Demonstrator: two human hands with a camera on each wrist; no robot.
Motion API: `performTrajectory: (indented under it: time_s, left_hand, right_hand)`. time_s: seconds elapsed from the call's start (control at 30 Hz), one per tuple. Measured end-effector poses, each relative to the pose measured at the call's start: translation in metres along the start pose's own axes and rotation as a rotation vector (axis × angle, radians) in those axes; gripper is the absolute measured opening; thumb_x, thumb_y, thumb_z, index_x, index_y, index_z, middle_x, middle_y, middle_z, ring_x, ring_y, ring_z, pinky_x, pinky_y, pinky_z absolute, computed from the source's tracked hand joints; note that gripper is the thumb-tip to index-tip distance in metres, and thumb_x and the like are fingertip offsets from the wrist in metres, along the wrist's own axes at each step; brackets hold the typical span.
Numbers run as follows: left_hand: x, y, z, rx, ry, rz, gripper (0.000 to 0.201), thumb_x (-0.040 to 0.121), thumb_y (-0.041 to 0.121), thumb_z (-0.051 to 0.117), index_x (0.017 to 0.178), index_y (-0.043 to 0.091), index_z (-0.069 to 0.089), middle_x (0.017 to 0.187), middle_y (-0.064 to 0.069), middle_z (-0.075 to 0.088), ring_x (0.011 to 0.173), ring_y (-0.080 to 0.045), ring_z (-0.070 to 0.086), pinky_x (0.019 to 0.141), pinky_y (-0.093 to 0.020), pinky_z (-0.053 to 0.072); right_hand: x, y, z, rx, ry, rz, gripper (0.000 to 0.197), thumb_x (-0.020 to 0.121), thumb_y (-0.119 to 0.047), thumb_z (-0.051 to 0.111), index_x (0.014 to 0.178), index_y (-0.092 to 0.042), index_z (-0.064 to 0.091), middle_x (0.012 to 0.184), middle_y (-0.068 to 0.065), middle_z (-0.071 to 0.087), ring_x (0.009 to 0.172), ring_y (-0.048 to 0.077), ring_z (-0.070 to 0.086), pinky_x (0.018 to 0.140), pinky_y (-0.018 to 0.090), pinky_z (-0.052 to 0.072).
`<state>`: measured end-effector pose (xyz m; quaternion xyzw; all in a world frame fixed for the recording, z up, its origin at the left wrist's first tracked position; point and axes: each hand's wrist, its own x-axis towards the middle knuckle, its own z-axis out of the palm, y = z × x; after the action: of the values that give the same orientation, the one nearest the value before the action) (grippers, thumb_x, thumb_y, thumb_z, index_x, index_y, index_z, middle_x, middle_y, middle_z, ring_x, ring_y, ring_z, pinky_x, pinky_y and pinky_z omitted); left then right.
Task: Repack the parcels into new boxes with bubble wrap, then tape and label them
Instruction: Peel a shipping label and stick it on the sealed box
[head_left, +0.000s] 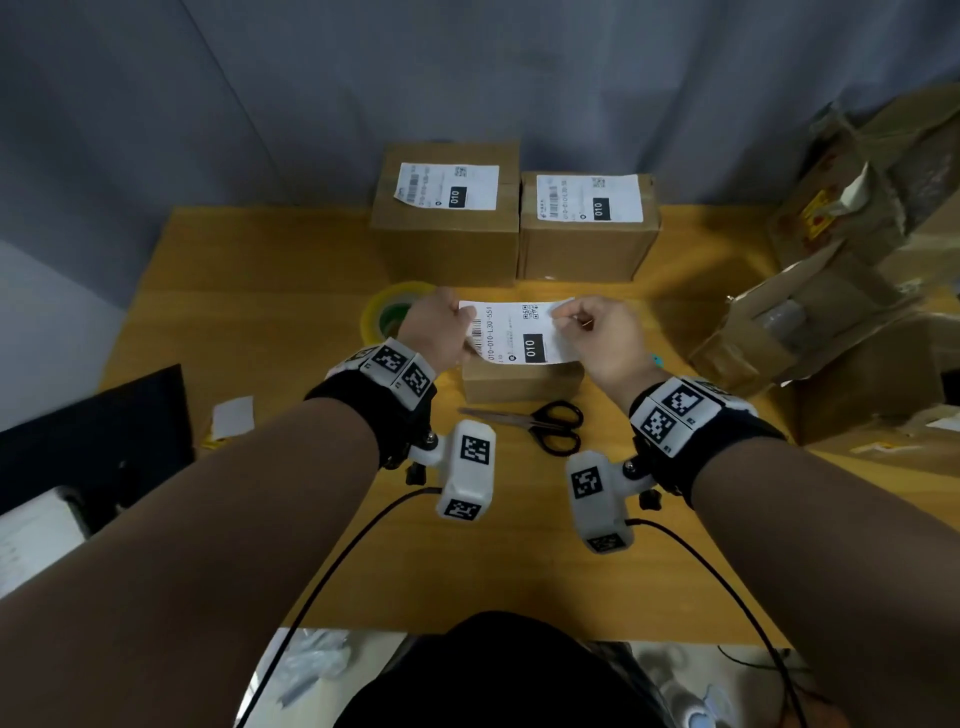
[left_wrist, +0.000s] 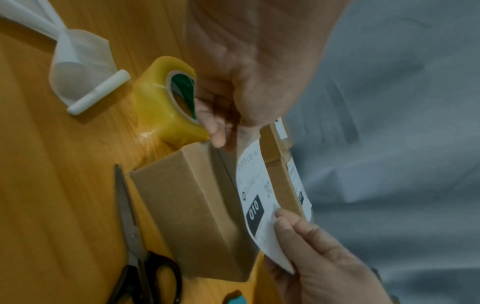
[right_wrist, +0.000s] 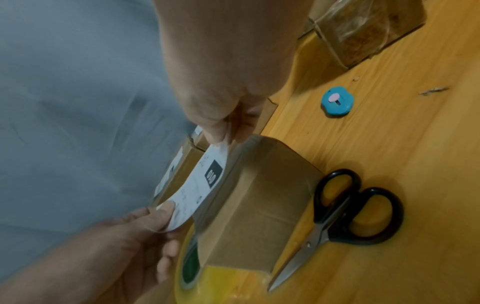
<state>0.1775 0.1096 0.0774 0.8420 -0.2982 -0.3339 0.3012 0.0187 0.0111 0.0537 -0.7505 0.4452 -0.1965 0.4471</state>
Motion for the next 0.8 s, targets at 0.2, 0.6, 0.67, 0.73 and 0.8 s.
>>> performTrajectory:
  time_s: [0.2,0.6,0.67,0.73,0.8]
  left_hand:
    - [0.004,-0.012,0.013,0.137,-0.078,0.04,0.024,0.097,0.016,0.05,0.115,0.001,0.049,0.114,-0.016,0.064,0.098,-0.028,0.065,0.067,-0.028,0.054]
    - [0.005,-0.014,0.019,0.21,0.028,0.092,0.024,0.097,0.021,0.049,0.111,0.002,0.052,0.101,-0.016,0.065,0.093,-0.03,0.063,0.081,-0.041,0.051]
    - [0.005,-0.013,0.019,0.257,0.035,0.108,0.025,0.098,0.022,0.048,0.112,0.001,0.05,0.099,-0.014,0.063,0.093,-0.03,0.061,0.074,-0.037,0.048]
    - [0.005,-0.012,0.02,0.321,0.03,0.128,0.023,0.099,0.022,0.045,0.11,0.001,0.049,0.093,-0.012,0.061,0.092,-0.029,0.061,0.069,-0.034,0.044]
    - [0.006,-0.01,0.021,0.38,0.017,0.13,0.023,0.1,0.022,0.043,0.109,0.002,0.046,0.094,-0.012,0.062,0.091,-0.029,0.062,0.067,-0.035,0.046]
  right_hand:
    - [-0.003,0.018,0.006,-0.001,0.028,0.02,0.013,0.091,-0.01,0.061,0.098,-0.002,0.068,0.094,0.0,0.062,0.084,0.011,0.055,0.065,0.004,0.04]
    - [0.002,0.021,0.009,-0.075,0.075,0.019,0.014,0.093,-0.007,0.055,0.099,-0.004,0.067,0.104,0.006,0.062,0.088,0.01,0.053,0.07,0.008,0.033]
    - [0.003,0.024,0.009,-0.085,0.079,0.025,0.014,0.093,-0.008,0.056,0.101,-0.005,0.067,0.107,0.008,0.061,0.088,0.009,0.052,0.07,0.008,0.033]
    - [0.003,0.026,0.01,-0.095,0.079,0.033,0.015,0.094,-0.009,0.055,0.102,-0.006,0.067,0.108,0.007,0.061,0.088,0.009,0.051,0.07,0.008,0.033]
    - [0.003,0.027,0.011,-0.106,0.082,0.036,0.015,0.094,-0.011,0.055,0.103,-0.008,0.066,0.11,0.007,0.061,0.089,0.008,0.052,0.073,0.011,0.035]
